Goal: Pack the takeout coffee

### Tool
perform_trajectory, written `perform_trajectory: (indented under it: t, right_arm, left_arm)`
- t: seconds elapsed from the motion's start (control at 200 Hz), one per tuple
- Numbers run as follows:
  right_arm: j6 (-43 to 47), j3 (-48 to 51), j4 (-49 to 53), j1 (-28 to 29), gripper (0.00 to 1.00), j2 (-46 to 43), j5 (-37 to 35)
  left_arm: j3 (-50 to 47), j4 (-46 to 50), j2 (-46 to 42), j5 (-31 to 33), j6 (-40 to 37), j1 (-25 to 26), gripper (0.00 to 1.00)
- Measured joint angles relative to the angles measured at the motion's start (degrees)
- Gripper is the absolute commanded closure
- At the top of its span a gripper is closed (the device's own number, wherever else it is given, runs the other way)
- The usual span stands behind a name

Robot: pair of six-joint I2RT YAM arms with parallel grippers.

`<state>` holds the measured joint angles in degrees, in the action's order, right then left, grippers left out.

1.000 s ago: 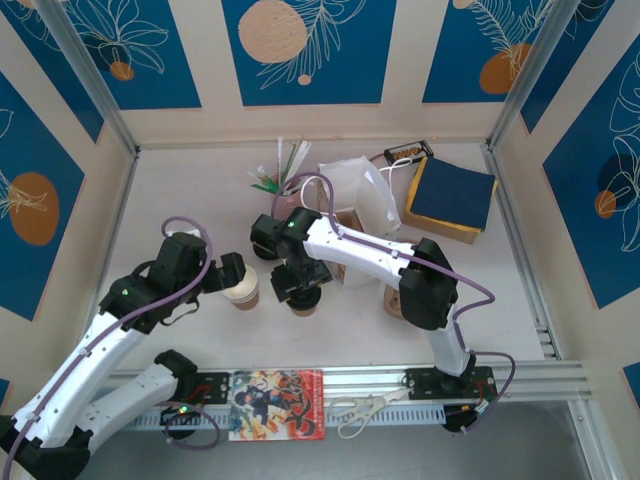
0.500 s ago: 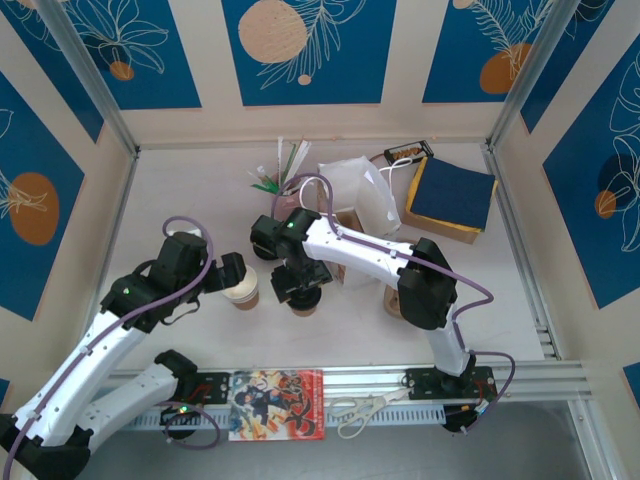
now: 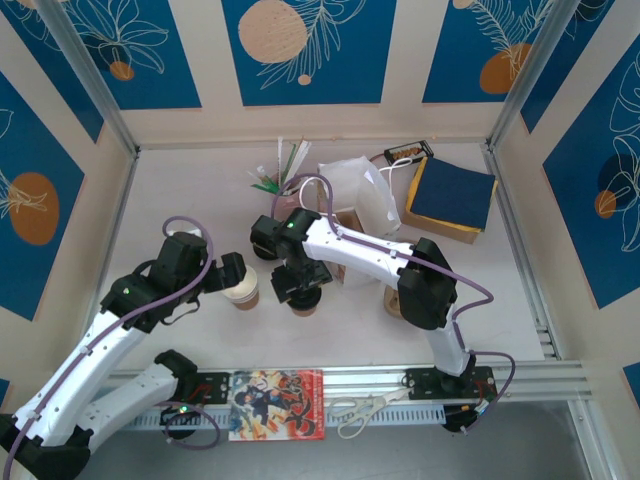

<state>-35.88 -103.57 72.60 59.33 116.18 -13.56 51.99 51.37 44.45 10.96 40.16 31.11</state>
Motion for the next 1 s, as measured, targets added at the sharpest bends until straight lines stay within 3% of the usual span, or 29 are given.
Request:
perform_trajectory:
  t: [1.0]
  right_arm:
    - [-0.04,0.94,-0.85,0.63,0.29,-0.48,-1.09]
  left_arm:
    - [-0.15,0.04,-0.9,-0.02,0.04,0.0,0.0]
